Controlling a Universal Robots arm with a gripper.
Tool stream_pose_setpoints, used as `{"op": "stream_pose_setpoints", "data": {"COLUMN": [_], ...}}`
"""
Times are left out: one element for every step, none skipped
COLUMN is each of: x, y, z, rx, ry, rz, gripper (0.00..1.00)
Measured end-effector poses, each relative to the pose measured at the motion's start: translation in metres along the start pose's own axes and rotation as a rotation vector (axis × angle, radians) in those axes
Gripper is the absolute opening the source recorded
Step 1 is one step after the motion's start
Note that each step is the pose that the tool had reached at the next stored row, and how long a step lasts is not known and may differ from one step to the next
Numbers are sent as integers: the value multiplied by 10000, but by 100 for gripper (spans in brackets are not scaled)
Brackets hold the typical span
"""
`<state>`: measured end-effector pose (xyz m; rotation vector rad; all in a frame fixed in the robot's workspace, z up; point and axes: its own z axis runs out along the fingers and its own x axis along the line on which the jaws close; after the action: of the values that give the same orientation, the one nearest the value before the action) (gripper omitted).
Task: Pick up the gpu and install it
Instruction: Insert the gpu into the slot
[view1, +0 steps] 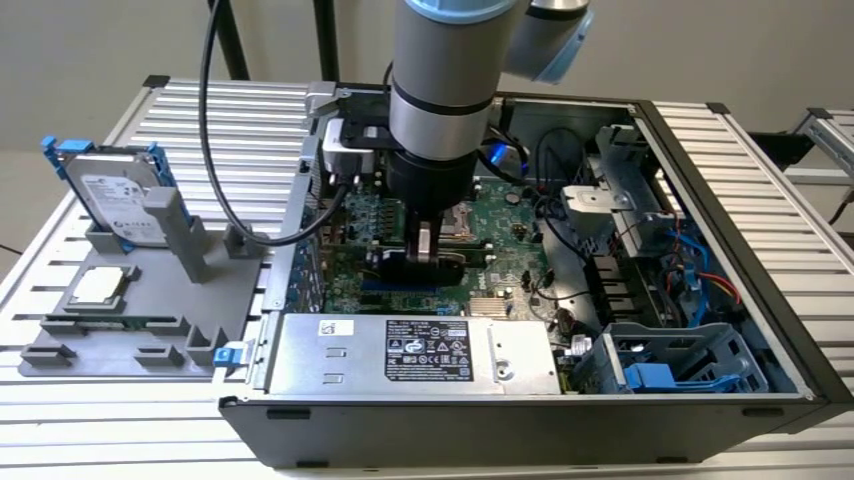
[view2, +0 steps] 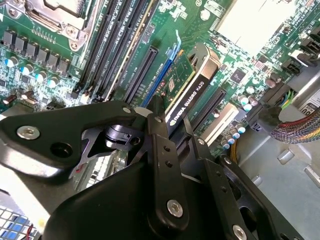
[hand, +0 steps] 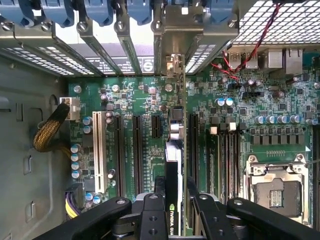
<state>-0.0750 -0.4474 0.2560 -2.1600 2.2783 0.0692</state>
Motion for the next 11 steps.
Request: {"op": "stream_pose_setpoints", "data": {"x": [1, 1, 2, 2, 2, 2, 2, 2, 2, 2, 2], "y": [0, 0, 0, 0, 0, 0, -1, -1, -1, -1, -1], "z": [1, 6, 10, 13, 14, 17, 18, 19, 19, 19, 19], "rx": [0, 0, -1, -2, -2, -1, 0, 0, 0, 0, 0], "ry": [0, 0, 1, 4, 5, 5, 4, 3, 3, 3, 4], "rz": [0, 0, 1, 1, 0, 0, 0, 0, 1, 0, 0], "gripper": [0, 0, 0, 0, 0, 0, 0, 0, 0, 0, 0]}}
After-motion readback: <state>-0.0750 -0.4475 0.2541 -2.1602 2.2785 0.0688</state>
